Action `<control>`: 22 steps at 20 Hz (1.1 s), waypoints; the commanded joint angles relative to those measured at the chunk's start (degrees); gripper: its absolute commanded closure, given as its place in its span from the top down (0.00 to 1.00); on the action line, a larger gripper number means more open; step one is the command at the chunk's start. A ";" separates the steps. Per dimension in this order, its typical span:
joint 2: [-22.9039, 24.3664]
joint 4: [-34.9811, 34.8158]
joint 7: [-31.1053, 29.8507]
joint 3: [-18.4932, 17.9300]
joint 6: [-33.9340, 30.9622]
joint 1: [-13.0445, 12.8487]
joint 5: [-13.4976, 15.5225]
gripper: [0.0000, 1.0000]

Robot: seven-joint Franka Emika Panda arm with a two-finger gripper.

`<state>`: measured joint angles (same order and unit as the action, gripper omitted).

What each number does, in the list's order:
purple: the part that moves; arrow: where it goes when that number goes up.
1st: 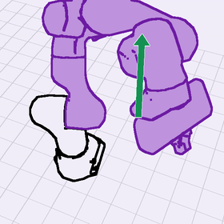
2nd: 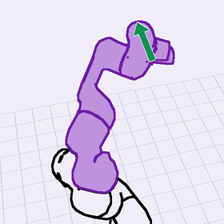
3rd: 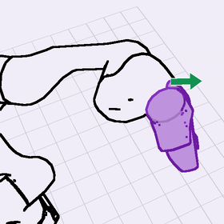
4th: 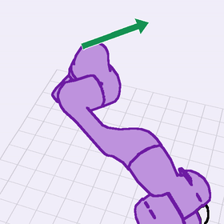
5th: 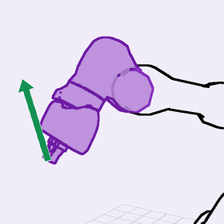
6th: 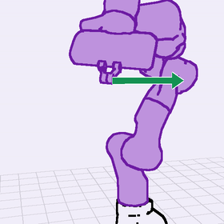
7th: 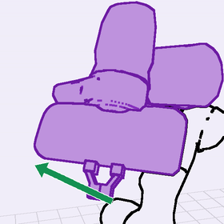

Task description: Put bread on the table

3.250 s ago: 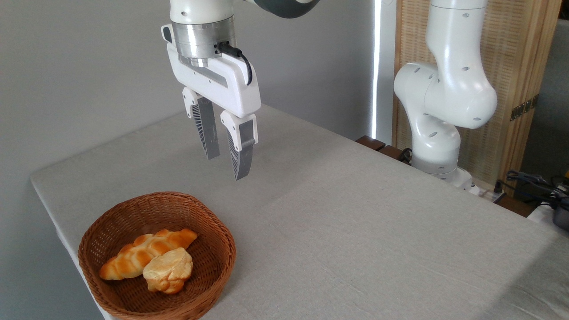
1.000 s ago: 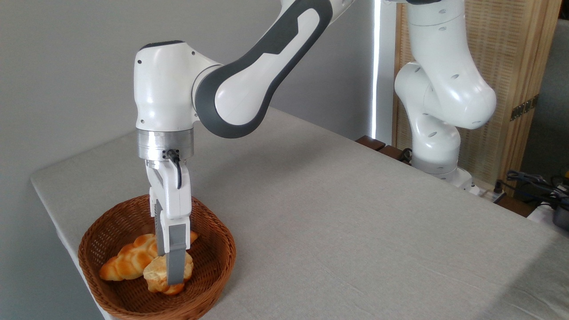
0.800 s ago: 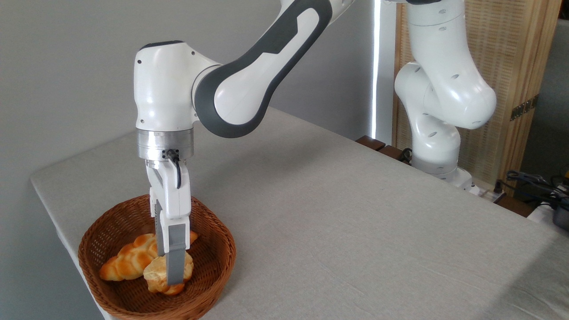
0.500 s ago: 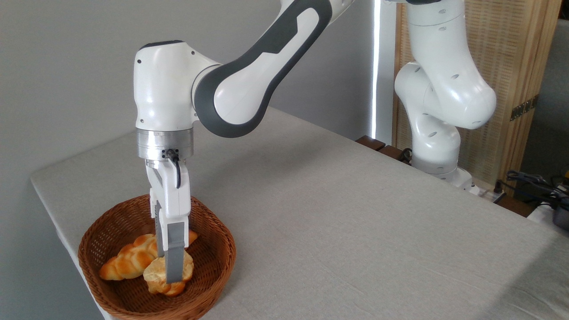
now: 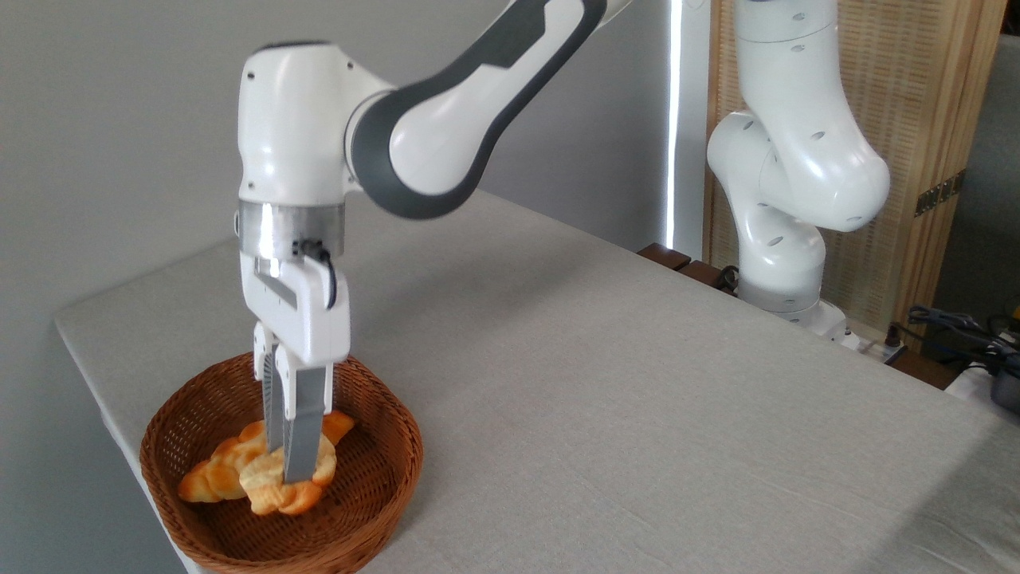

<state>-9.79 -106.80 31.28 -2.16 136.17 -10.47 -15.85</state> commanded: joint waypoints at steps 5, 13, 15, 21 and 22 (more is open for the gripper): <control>10.31 -1.74 -2.10 -0.30 -17.14 -0.08 11.17 0.49; 19.46 -16.58 0.18 -0.21 -22.88 -1.39 15.93 0.56; 19.55 -19.05 0.10 -0.21 -22.80 -2.18 15.93 0.60; 19.29 -19.50 0.01 0.14 -22.00 -2.80 15.93 1.00; 19.29 -19.50 0.01 0.14 -22.09 -2.80 15.93 1.00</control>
<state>8.25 -125.40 30.33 -1.90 113.28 -13.14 -1.09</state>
